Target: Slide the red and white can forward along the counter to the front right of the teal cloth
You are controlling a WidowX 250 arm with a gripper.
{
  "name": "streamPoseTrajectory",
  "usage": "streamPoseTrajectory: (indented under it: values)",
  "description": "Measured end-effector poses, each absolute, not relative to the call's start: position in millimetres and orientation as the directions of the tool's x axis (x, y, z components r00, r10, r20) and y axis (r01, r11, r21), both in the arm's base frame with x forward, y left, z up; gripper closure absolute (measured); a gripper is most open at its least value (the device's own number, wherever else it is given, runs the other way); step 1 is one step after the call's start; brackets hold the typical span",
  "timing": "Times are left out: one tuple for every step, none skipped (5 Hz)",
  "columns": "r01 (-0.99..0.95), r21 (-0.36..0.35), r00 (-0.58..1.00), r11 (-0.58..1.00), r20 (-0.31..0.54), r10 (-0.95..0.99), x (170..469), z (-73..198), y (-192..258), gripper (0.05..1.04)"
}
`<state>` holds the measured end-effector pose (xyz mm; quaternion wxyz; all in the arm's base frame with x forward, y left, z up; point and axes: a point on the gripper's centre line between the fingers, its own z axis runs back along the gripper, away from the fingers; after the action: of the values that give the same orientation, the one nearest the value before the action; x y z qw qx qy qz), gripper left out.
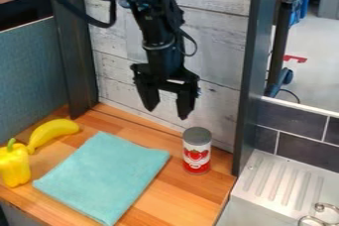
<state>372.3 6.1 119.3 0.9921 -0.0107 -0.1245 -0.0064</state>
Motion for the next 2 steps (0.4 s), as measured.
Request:
streamPoseTrajectory:
  values:
    - [-0.047,-0.034,0.968,0.998,0.247,0.054,402,100,7,0.079]
    - [-0.099,-0.030,0.960,0.995,0.261,0.104,419,90,9,0.079]
